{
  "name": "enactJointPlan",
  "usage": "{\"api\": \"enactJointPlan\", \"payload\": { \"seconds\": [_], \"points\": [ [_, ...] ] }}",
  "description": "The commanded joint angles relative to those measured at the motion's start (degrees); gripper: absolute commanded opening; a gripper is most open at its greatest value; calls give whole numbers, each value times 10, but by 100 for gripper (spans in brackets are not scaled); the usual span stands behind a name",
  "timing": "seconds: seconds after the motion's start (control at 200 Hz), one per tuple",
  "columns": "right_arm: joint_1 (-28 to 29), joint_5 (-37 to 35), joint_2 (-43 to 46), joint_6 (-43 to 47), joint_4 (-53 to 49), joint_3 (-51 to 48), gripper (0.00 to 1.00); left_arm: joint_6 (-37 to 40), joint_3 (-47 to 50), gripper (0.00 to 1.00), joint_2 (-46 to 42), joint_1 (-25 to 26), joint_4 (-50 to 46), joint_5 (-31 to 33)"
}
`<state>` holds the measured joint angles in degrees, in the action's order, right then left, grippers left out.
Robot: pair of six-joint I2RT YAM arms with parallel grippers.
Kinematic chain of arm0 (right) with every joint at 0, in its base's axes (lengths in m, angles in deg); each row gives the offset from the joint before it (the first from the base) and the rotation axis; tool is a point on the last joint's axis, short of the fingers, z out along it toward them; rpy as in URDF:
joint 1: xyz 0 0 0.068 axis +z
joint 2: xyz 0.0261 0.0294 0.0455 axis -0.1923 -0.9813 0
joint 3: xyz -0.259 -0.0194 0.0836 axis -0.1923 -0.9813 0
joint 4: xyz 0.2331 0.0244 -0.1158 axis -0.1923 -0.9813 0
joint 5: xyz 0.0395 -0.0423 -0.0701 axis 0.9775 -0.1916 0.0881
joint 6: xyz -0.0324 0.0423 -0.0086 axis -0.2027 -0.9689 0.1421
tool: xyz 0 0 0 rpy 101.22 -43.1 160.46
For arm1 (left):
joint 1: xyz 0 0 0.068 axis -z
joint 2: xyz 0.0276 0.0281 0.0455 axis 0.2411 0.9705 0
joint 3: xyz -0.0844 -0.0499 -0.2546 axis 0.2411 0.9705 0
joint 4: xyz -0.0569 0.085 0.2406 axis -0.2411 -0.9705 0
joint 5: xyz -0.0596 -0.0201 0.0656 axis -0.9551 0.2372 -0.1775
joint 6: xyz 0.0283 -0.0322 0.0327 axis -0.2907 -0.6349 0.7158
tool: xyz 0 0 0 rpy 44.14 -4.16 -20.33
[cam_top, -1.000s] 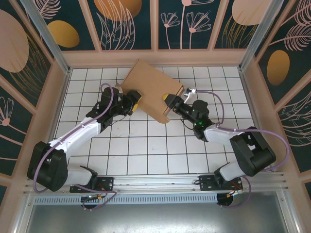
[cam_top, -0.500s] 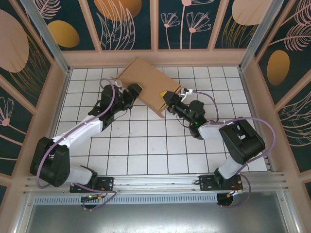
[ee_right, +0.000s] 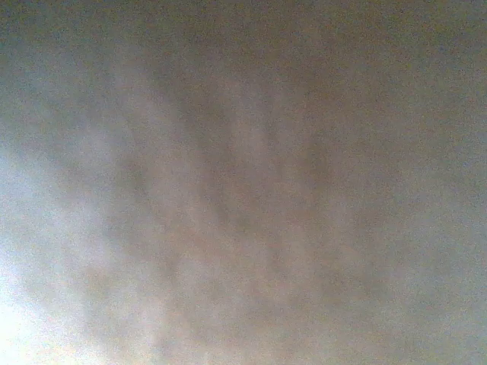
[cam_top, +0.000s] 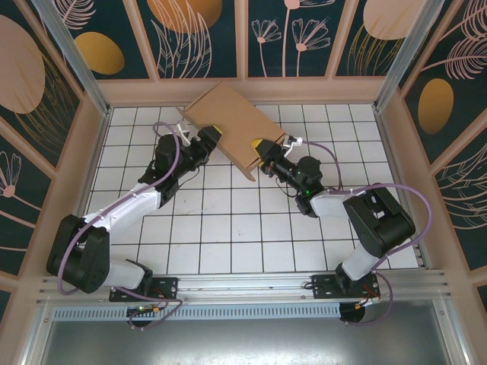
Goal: Fold the paper box
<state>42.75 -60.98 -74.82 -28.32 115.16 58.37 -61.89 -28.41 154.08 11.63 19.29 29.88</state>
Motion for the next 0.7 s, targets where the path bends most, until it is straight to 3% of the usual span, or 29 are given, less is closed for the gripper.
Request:
{"api": "enactJointPlan", "payload": {
  "seconds": [0.0,0.075,0.31,0.56,0.696],
  "points": [
    [23,103,38,-14,75,22,53,58,-6,69,-19,1,-37,-26],
    [12,94,56,-1,37,13,50,121,-27,69,-30,-7,-117,-9],
    [-25,99,108,65,-111,12,46,355,-76,66,-70,-18,-250,-38],
    [-82,144,134,94,-254,34,46,555,-129,64,-135,-16,-372,24],
    [-94,167,133,124,-321,53,46,635,-154,62,-148,8,-416,118]
  ]
}}
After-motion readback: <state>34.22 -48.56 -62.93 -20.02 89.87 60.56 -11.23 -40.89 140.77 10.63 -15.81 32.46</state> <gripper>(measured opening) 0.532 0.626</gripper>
